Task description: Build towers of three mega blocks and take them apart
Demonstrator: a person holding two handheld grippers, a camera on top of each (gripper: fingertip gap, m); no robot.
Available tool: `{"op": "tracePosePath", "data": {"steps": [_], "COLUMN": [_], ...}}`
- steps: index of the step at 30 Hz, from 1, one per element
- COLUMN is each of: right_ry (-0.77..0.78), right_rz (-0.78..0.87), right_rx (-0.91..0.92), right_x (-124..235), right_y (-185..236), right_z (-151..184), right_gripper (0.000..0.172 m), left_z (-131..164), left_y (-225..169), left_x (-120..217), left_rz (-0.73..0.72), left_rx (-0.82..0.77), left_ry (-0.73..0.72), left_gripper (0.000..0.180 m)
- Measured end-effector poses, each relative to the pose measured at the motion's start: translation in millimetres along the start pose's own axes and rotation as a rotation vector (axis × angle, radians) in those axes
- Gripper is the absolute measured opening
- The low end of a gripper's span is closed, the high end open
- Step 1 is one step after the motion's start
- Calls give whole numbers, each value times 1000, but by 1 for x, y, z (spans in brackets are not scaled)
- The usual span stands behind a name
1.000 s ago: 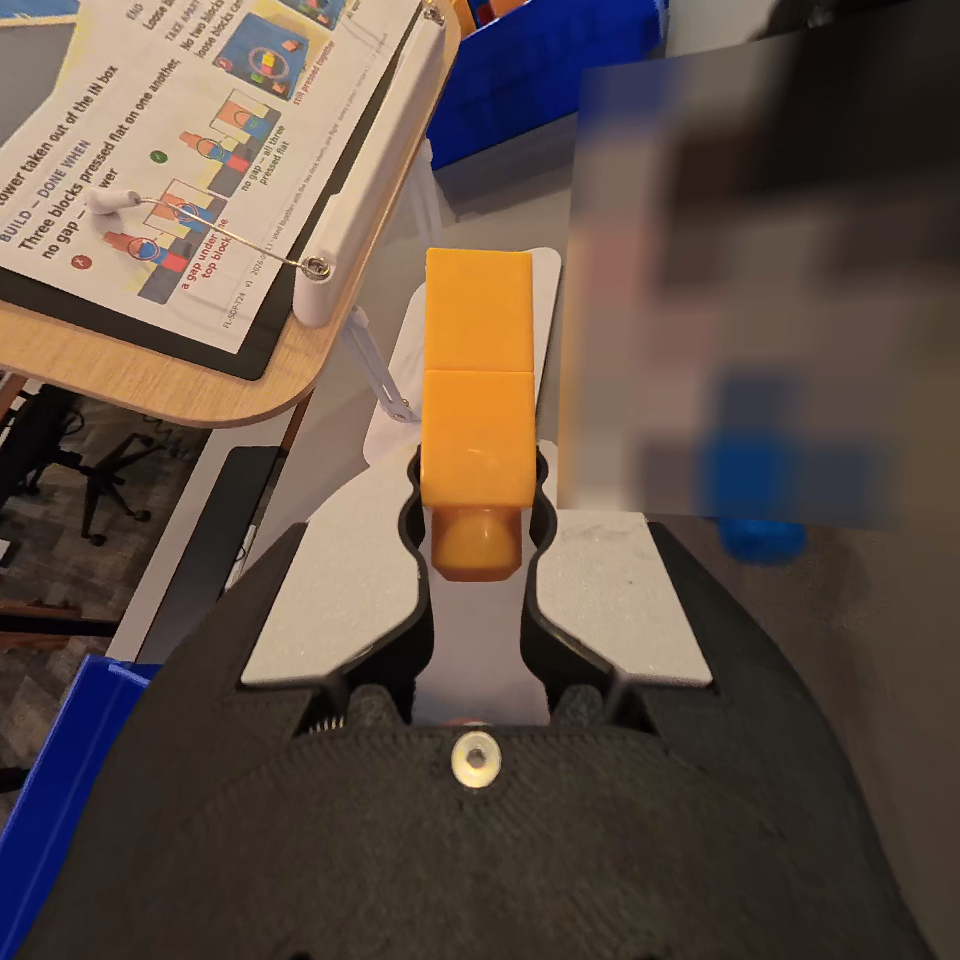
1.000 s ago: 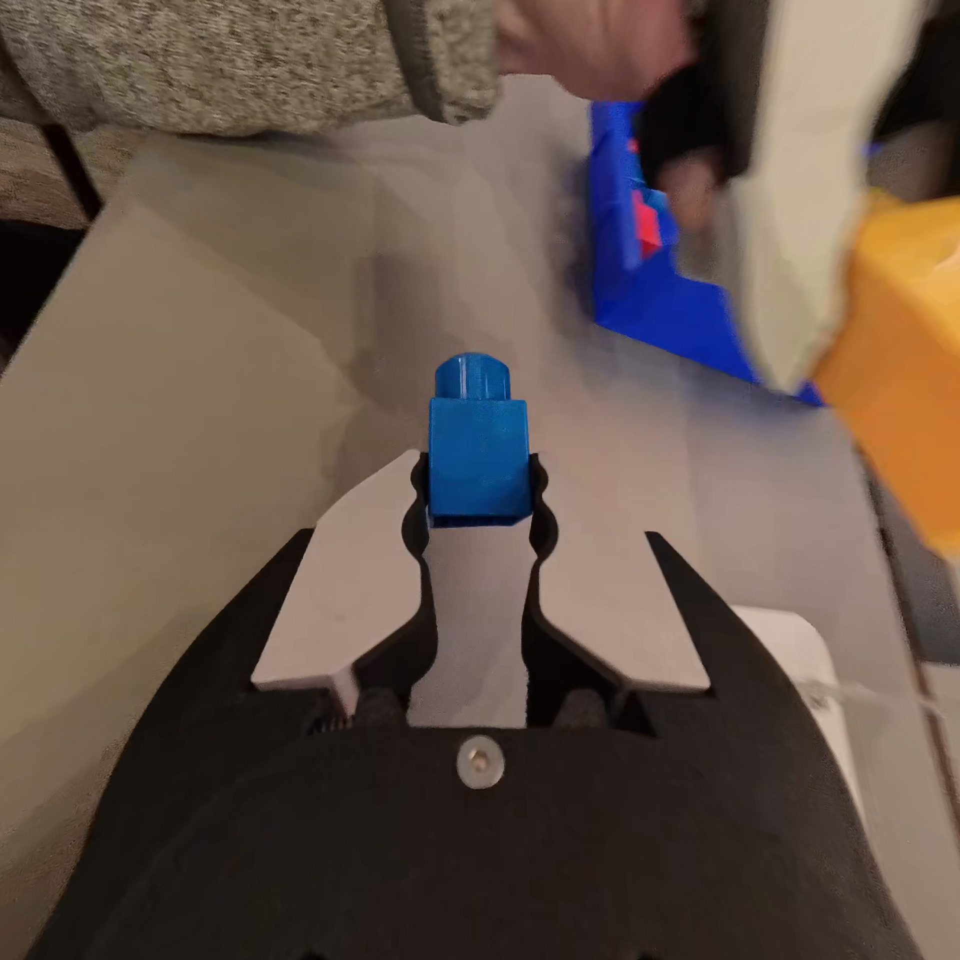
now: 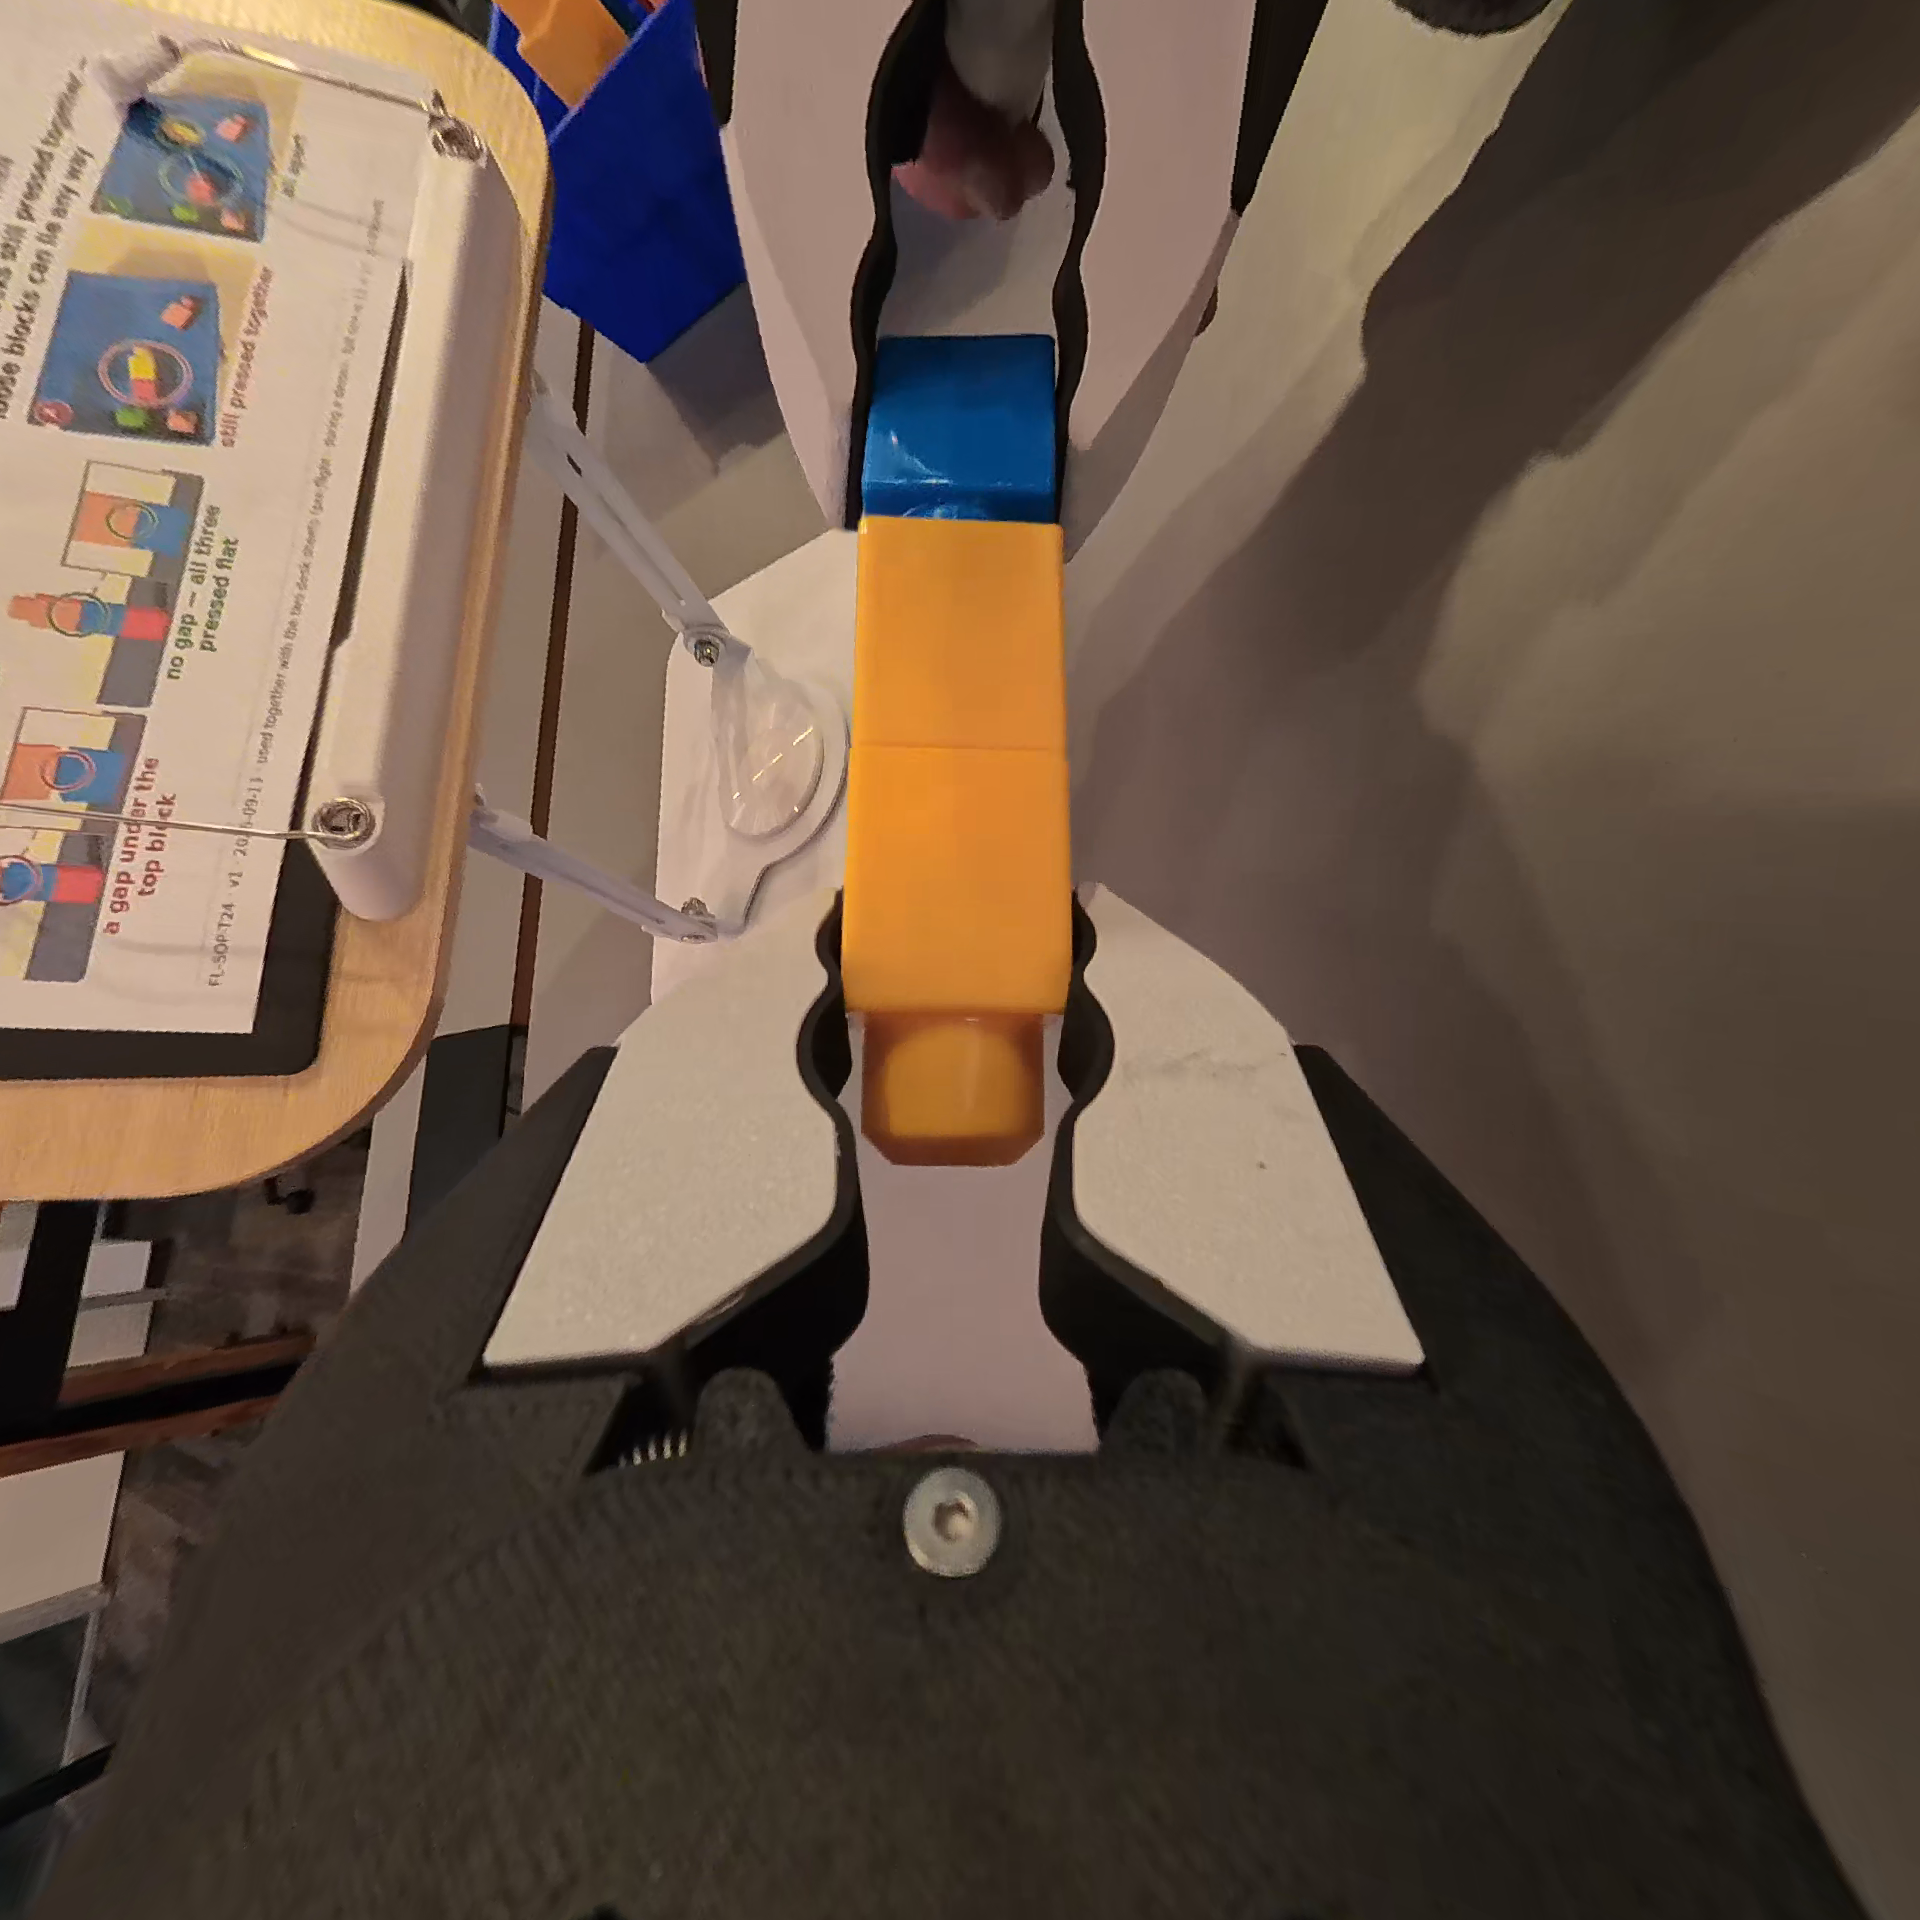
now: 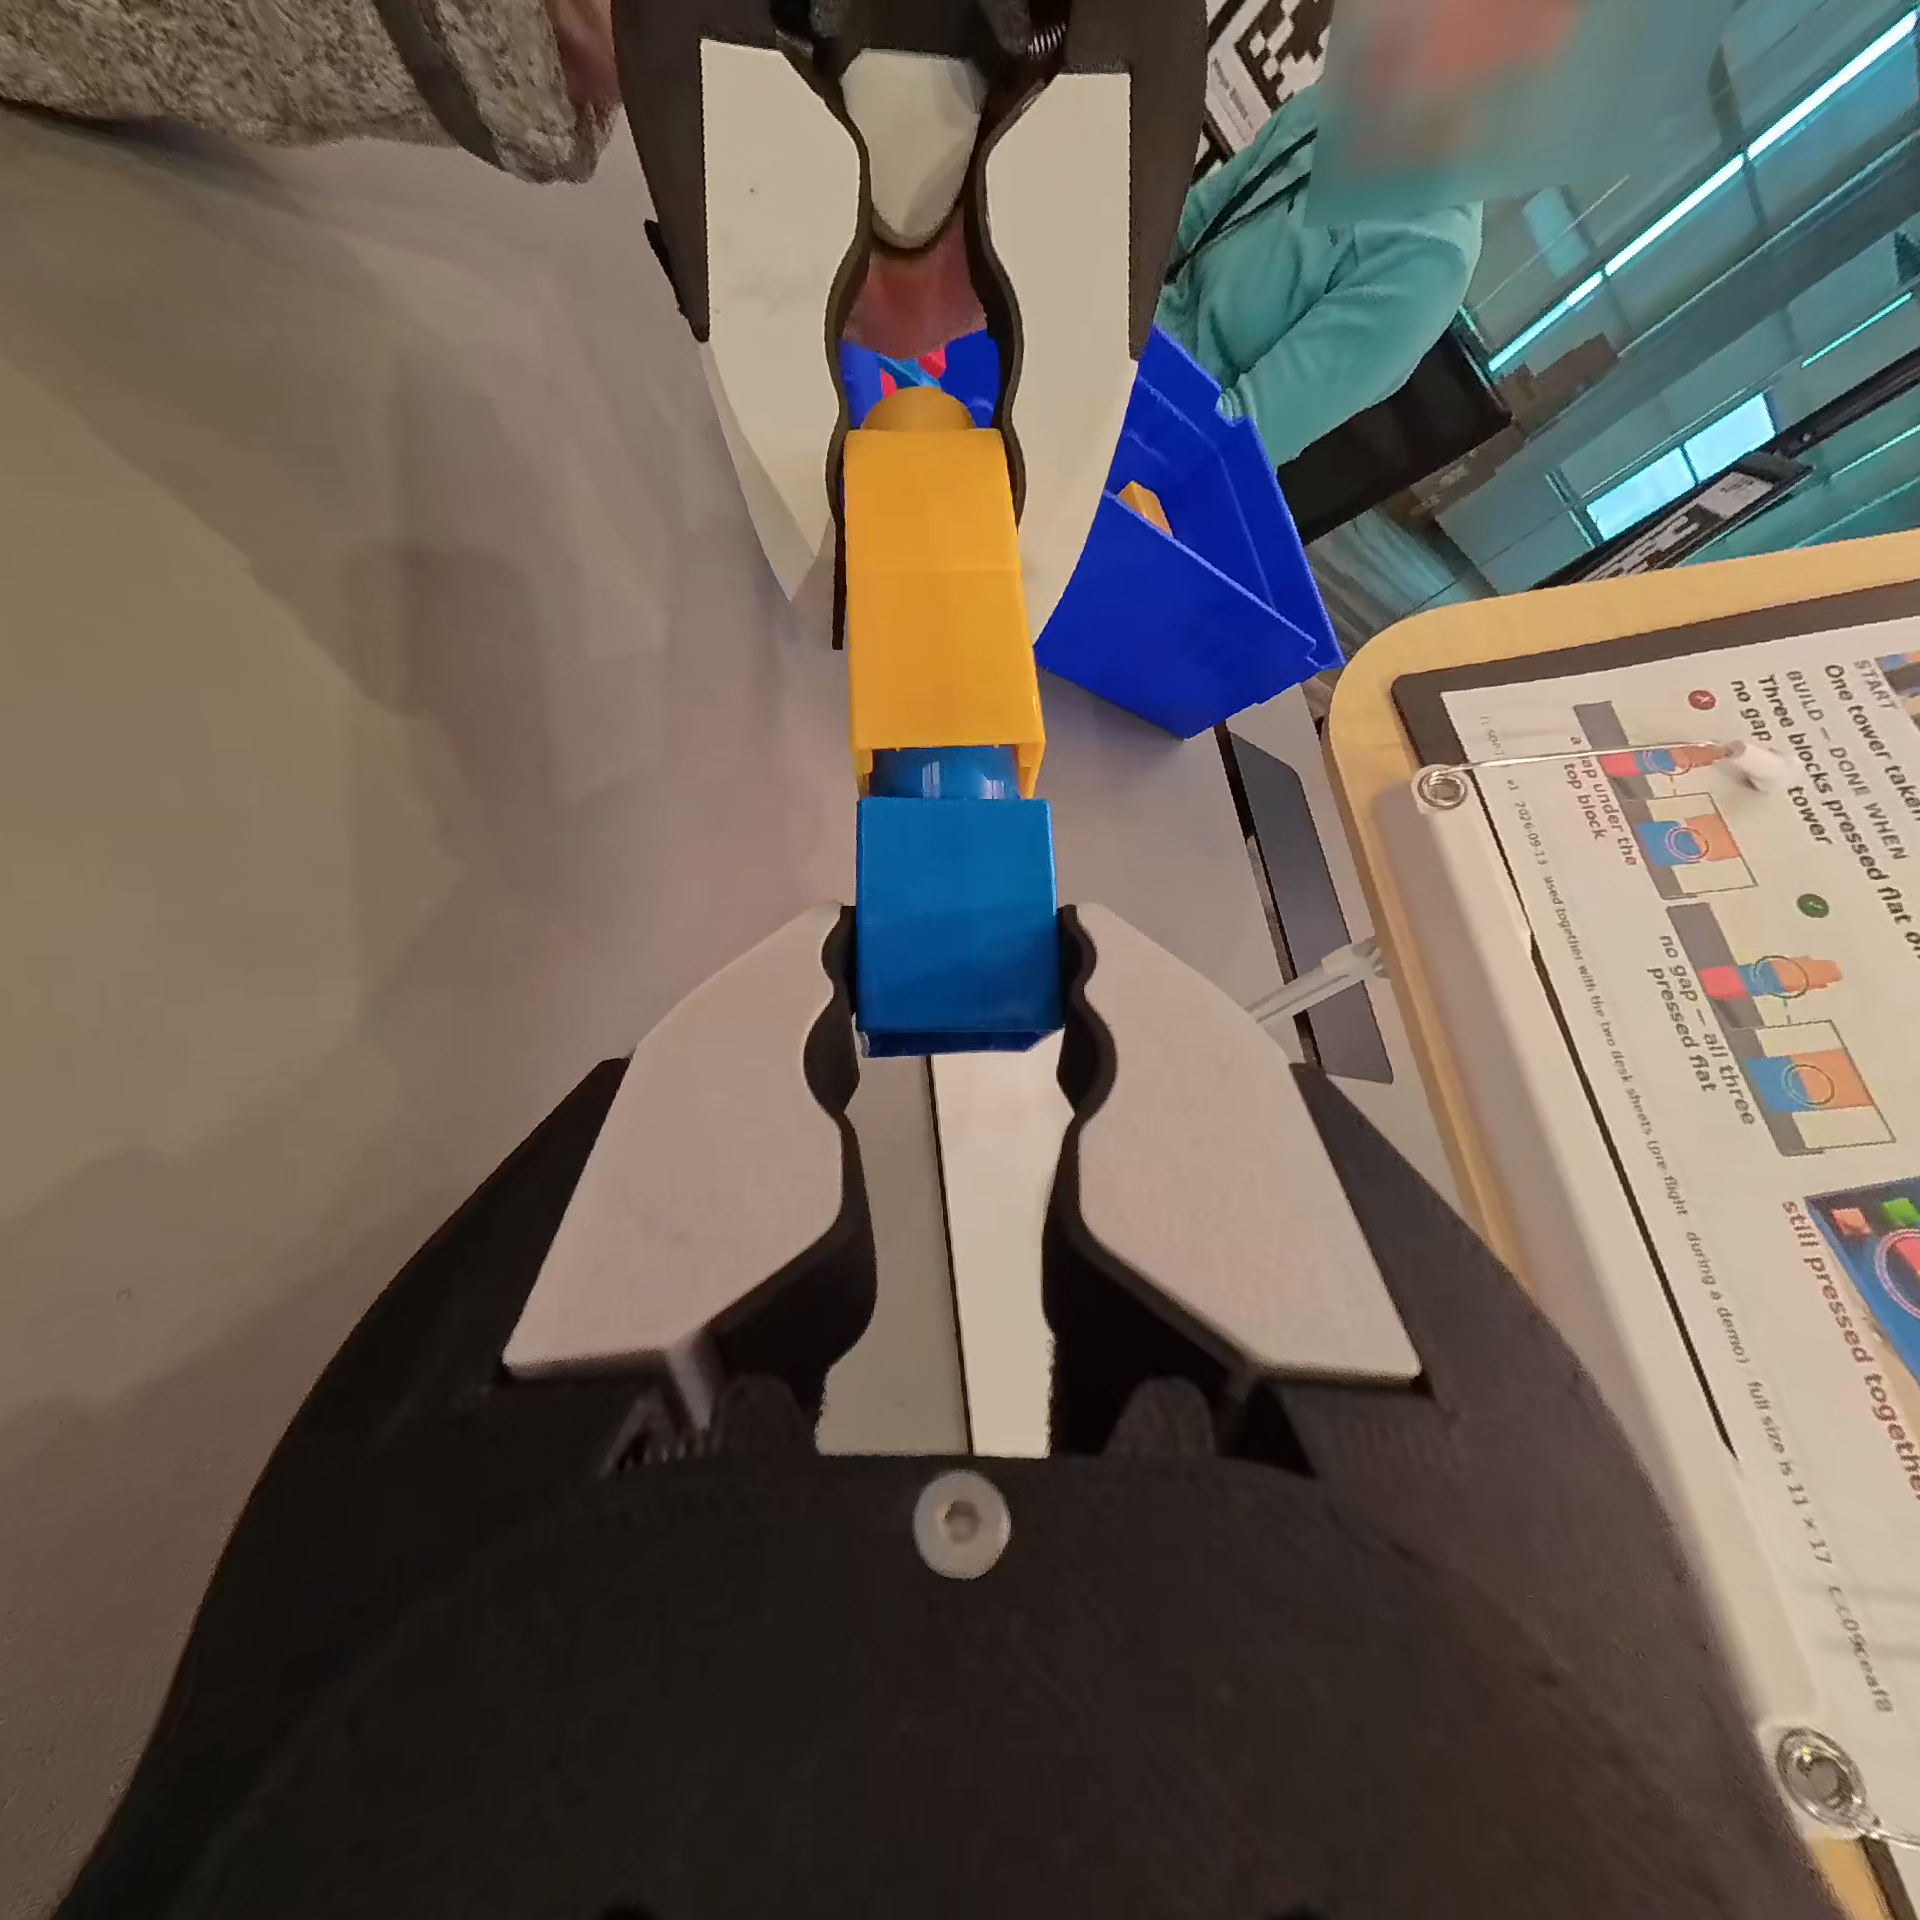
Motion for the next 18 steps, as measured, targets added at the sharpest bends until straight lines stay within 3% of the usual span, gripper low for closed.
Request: {"op": "tracePosePath", "data": {"steps": [18], "right_ry": [-14], "right_rz": [21], "right_rx": [64], "right_x": [2], "right_y": [7], "right_z": [-13], "right_gripper": [36], "left_z": [-10], "left_y": [-2], "left_x": [5], "left_rz": [17], "left_rx": [10], "left_ry": [-99], "left_gripper": [36]}}
Point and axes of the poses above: each gripper's, where its closed fingertips meet, x back along the fingers, z out of its underside, y = z × x across the jaws, the point moved 9 cm from there along x, back along the fingers, and after that the axes turned 10 degrees about -y, right-handed, at the moved point
